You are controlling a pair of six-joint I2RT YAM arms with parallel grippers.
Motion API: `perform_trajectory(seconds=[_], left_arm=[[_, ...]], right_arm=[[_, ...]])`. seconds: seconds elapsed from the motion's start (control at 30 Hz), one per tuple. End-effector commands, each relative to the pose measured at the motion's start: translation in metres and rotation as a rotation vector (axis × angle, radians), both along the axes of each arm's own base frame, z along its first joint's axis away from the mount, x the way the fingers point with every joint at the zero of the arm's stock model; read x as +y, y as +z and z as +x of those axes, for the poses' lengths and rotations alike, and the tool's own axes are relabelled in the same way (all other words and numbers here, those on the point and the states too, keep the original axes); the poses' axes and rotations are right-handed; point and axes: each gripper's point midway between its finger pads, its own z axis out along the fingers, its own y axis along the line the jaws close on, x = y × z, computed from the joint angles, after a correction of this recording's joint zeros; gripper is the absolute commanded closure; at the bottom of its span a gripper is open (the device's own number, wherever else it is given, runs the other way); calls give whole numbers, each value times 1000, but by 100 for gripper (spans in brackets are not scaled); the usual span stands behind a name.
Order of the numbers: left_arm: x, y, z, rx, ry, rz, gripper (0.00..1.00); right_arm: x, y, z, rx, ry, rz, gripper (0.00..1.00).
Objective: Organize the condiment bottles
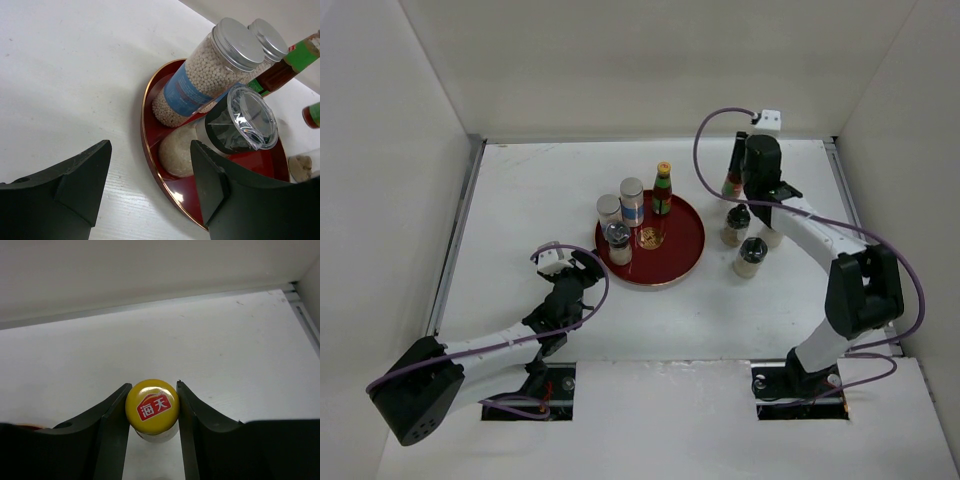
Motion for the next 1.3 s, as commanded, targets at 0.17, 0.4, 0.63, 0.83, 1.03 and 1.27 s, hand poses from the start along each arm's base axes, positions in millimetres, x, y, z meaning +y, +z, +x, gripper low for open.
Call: perform_trajectory(seconds=[0.17,0.4,0.63,0.83,1.03,1.27], left_arm=[[-4,19,4,-56,0,-70,37],[-4,18,4,-55,0,-72,37],[-3,19,3,-56,2,-73,37],[-4,18,4,-54,0,-72,37],[-5,17,3,-51,-6,-72,37],[-5,20,3,-60,-9,-82,37]], right_arm=[[90,110,-10,-309,201,150,70],[142,88,-18,-253,322,174,70],[161,49,-21,-173,362,182,70],[172,17,-26,-117,375,176,67],[178,8,-36,-109,394,164,39],[162,32,-62,-158,394,197,23]])
